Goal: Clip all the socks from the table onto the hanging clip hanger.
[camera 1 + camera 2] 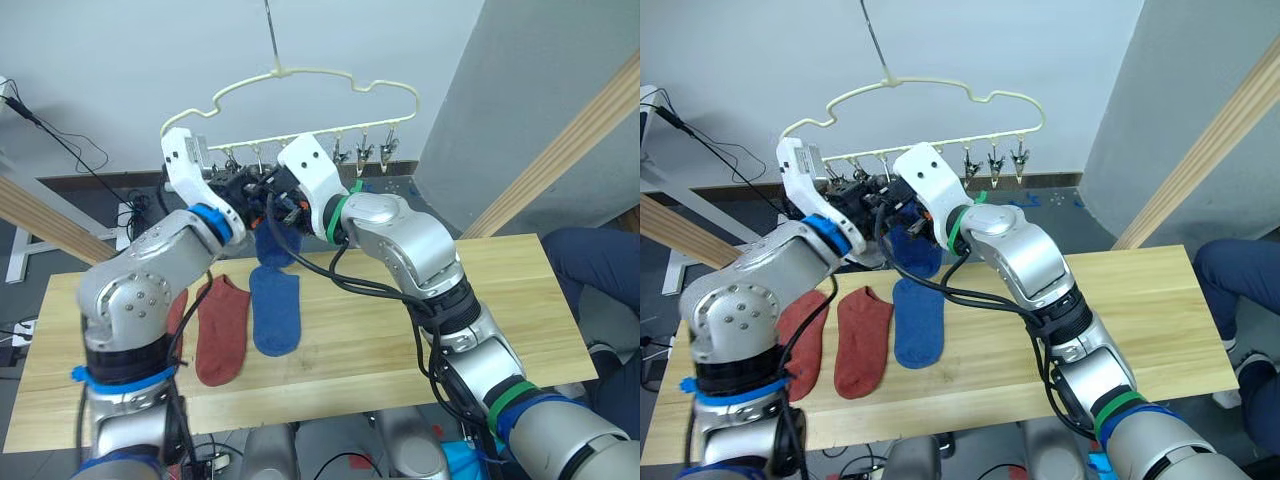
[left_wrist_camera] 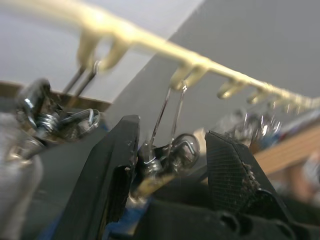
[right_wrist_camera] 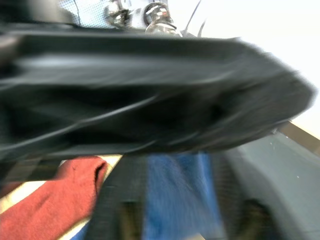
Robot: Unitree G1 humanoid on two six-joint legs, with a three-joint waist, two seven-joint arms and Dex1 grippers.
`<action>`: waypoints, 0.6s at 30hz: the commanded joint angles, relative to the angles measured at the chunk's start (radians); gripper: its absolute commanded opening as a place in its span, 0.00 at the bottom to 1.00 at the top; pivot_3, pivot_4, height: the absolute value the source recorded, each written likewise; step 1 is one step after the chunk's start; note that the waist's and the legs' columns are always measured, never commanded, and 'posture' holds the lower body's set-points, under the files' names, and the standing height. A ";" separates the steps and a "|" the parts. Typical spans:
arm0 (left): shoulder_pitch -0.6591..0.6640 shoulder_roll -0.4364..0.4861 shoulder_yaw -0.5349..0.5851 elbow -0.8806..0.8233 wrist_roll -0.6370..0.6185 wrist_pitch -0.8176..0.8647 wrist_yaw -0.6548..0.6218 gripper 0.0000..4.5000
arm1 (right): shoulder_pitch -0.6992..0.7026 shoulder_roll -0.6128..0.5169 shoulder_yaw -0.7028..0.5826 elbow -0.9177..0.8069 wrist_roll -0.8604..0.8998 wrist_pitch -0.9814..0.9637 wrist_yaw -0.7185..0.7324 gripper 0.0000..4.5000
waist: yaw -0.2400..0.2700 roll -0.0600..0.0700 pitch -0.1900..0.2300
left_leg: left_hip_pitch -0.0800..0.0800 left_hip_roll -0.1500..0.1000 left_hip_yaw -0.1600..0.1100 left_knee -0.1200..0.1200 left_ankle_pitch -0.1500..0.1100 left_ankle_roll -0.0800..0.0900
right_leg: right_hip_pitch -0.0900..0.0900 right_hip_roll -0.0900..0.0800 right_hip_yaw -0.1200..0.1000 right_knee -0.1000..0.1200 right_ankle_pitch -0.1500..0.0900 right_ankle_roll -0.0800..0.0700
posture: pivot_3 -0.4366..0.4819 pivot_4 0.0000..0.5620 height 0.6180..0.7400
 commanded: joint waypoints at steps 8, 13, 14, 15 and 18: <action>0.215 0.116 0.034 -0.222 0.167 -0.124 -0.121 0.54 | 0.117 -0.081 -0.009 -0.203 0.061 0.061 0.063 0.72 | 0.009 0.000 0.000 | 0.000 0.000 0.000 0.000 0.001 -0.001 | -0.001 0.000 0.000 0.002 0.000 0.000 | 0.31 0.58 1.00; 0.324 0.144 0.045 -0.293 0.235 -0.193 -0.164 0.54 | 0.194 -0.177 -0.048 -0.306 0.119 0.057 0.119 0.72 | 0.017 -0.001 0.000 | 0.000 0.000 0.000 0.000 0.001 -0.001 | -0.001 0.000 0.000 0.002 0.000 0.000 | 0.35 0.57 1.00; 0.339 0.141 0.047 -0.304 0.246 -0.204 -0.164 0.54 | 0.207 -0.193 -0.061 -0.328 0.133 0.054 0.129 0.72 | 0.019 -0.001 0.000 | 0.000 -0.001 0.000 0.000 0.001 -0.001 | -0.001 0.000 0.000 0.002 0.000 0.000 | 0.35 0.57 1.00; 0.349 0.138 0.049 -0.310 0.255 -0.213 -0.165 0.54 | 0.215 -0.201 -0.069 -0.341 0.145 0.053 0.134 0.72 | 0.021 -0.001 0.000 | 0.000 -0.001 0.000 0.000 0.001 -0.001 | -0.001 0.000 0.000 0.002 0.000 0.000 | 0.35 0.57 1.00; 0.385 0.129 0.053 -0.334 0.255 -0.239 -0.189 0.54 | 0.246 -0.225 -0.113 -0.407 0.198 0.072 0.150 0.72 | 0.025 -0.001 -0.001 | 0.000 -0.001 0.001 0.000 0.001 -0.001 | -0.001 0.002 0.000 0.003 0.000 0.000 | 0.36 0.55 1.00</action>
